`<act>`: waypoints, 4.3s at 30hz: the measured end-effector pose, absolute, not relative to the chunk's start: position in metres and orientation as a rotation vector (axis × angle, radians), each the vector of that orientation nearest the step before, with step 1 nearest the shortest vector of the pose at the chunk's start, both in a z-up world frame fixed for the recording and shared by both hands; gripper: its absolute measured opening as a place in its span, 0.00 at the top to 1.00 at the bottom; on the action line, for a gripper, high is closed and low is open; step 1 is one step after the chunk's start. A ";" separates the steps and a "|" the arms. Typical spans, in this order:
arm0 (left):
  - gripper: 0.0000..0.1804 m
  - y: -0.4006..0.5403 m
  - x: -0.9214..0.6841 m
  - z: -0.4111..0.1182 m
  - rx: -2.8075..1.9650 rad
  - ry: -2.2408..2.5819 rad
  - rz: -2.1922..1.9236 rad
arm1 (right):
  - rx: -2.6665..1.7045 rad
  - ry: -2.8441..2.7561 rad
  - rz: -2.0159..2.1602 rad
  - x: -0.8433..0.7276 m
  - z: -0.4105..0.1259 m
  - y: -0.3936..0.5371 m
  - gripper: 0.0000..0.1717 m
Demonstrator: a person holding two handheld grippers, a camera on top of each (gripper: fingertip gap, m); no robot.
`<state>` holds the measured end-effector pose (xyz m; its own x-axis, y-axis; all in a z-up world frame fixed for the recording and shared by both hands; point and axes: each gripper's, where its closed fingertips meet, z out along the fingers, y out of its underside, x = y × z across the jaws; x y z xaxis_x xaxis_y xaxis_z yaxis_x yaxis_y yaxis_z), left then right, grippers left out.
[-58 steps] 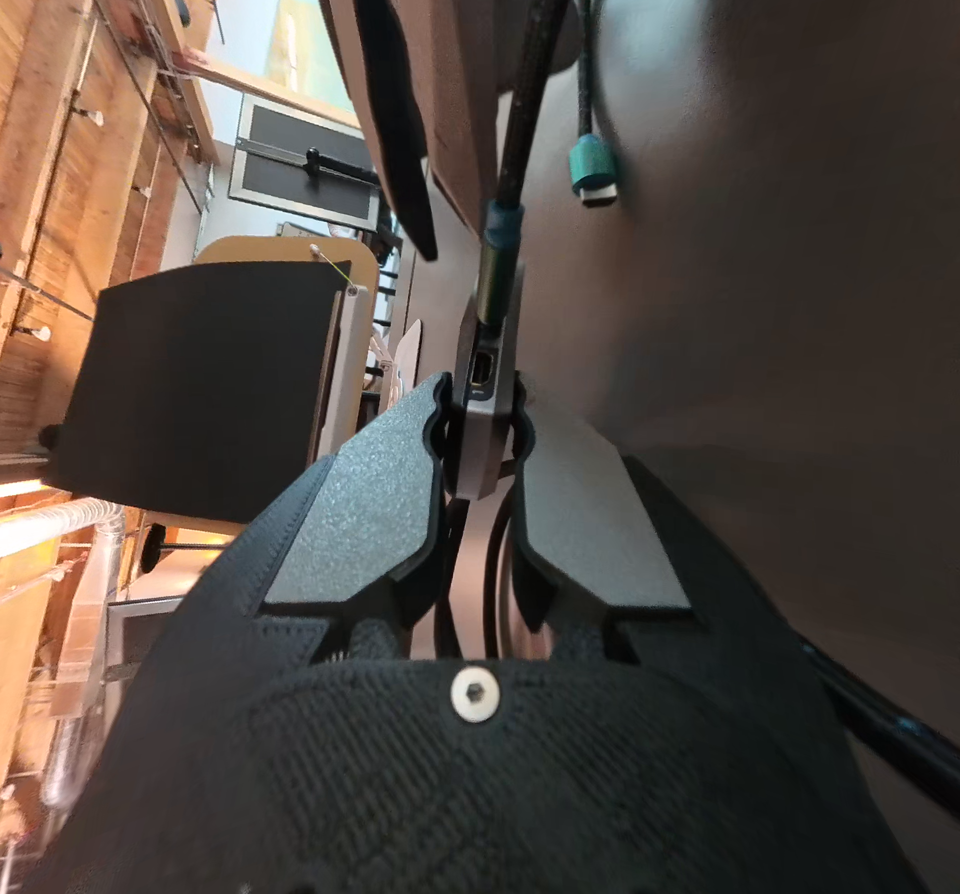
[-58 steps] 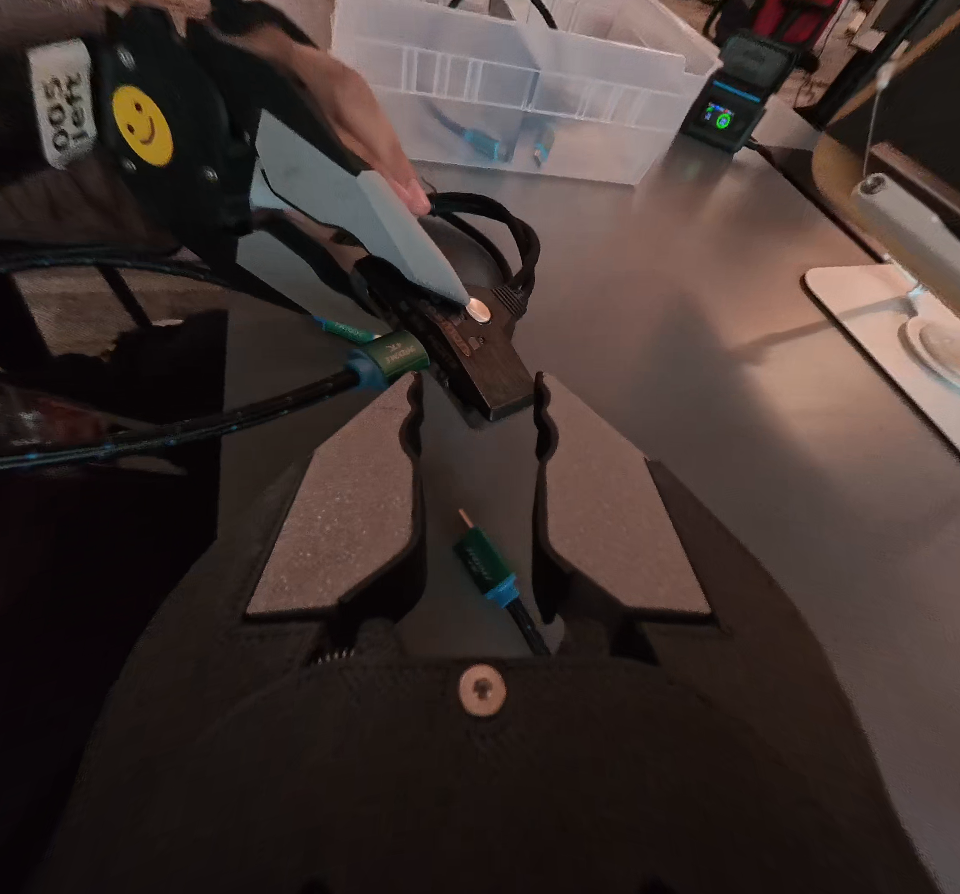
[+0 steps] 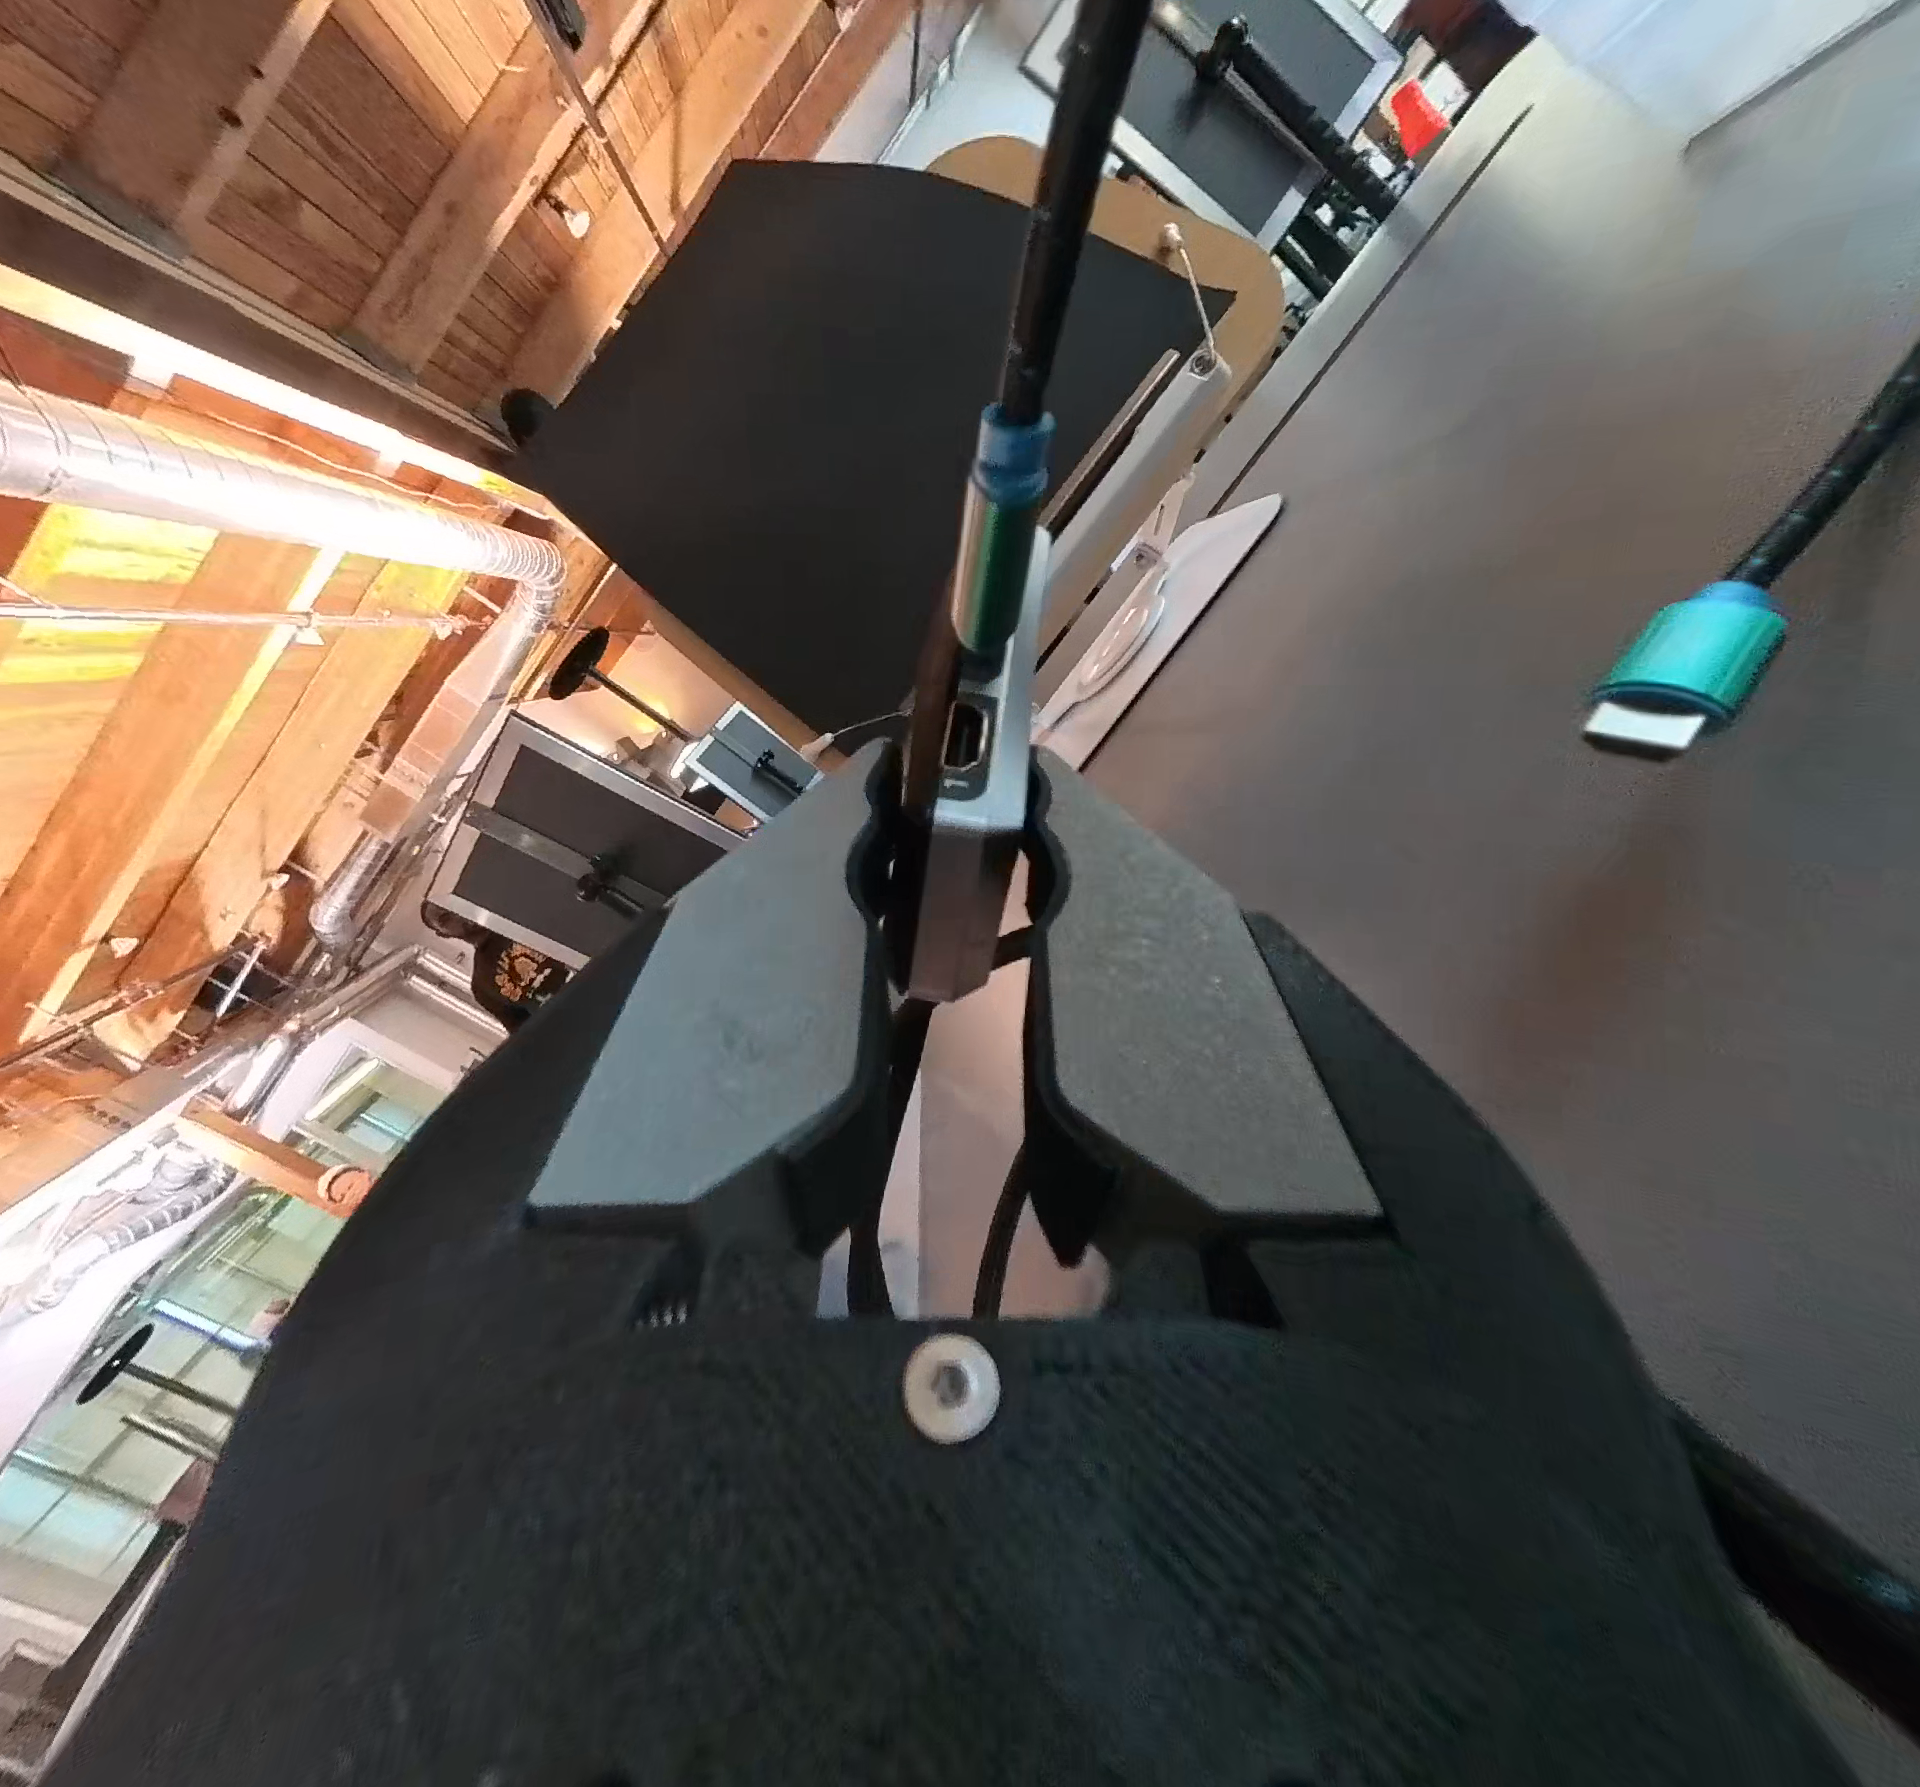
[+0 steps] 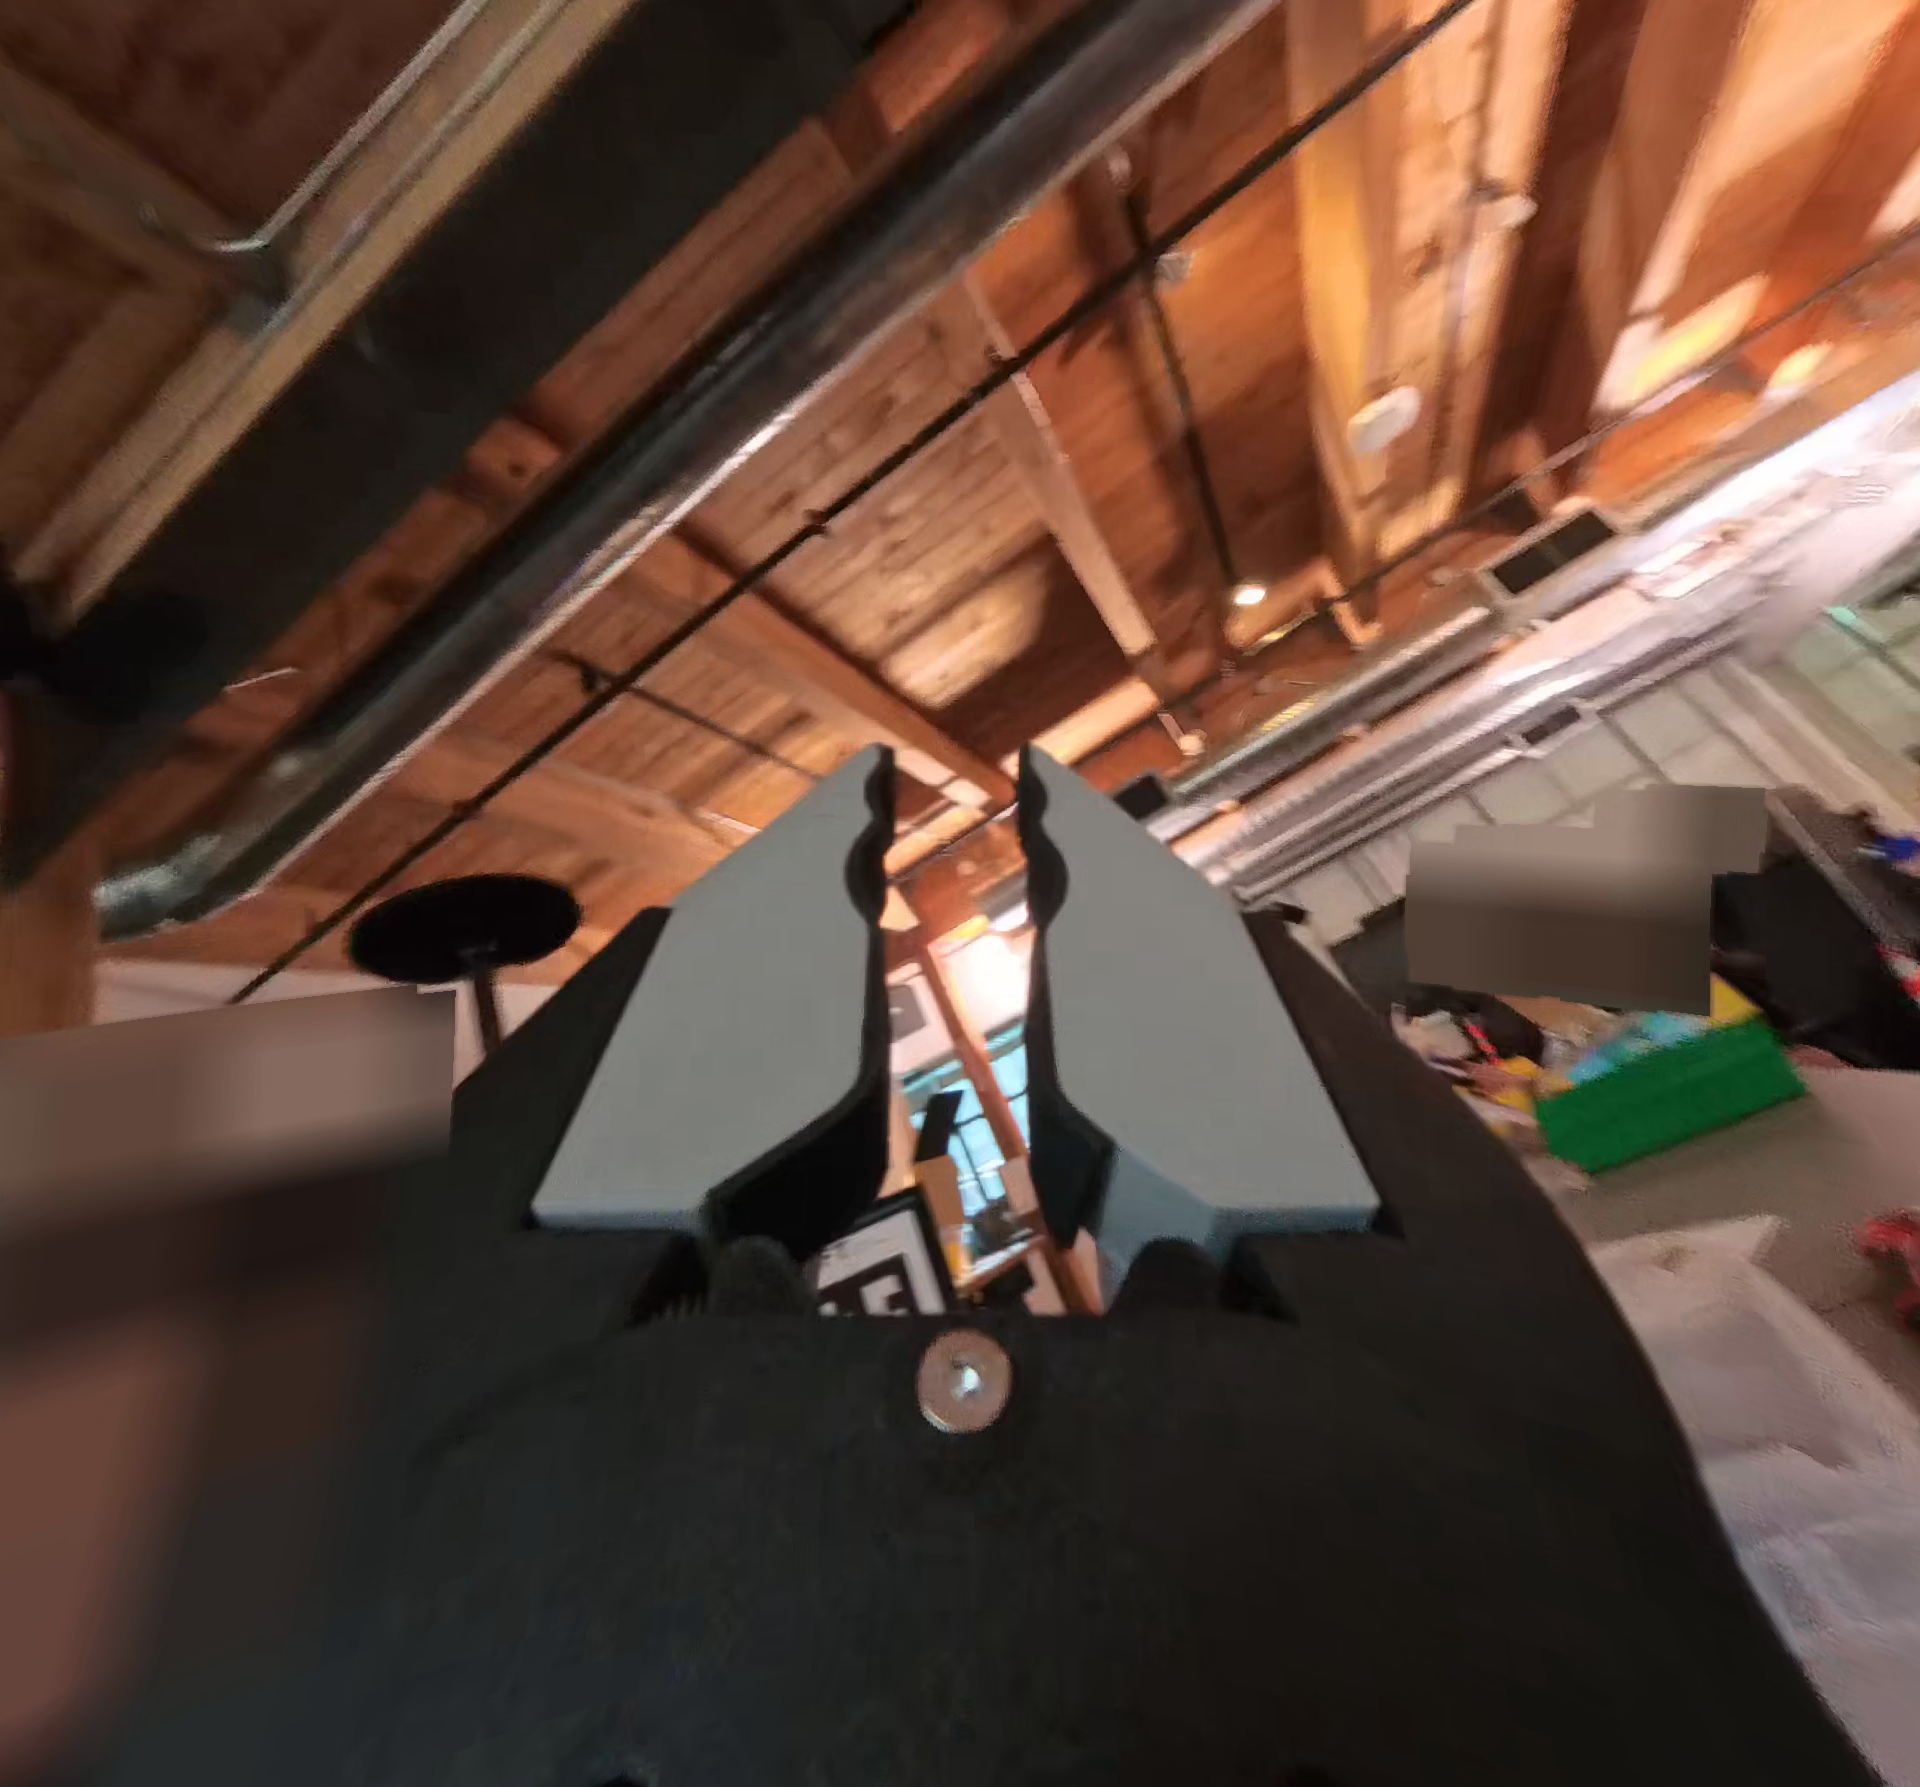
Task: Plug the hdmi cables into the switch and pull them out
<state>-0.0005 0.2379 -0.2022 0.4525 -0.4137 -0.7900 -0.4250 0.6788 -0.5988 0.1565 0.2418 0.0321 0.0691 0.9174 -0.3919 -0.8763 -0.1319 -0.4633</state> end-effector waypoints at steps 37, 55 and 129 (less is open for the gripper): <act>0.89 0.156 0.066 -0.289 -0.662 1.878 0.079 | -1.245 -0.210 1.853 0.095 0.061 0.128 0.80; 0.90 0.187 0.015 -0.226 -0.618 1.565 -0.015 | -2.117 -0.815 0.629 0.080 -0.194 0.149 0.72; 0.90 0.269 -0.001 -0.254 -0.560 1.507 0.467 | -2.153 -0.479 0.549 0.092 -0.292 0.223 0.96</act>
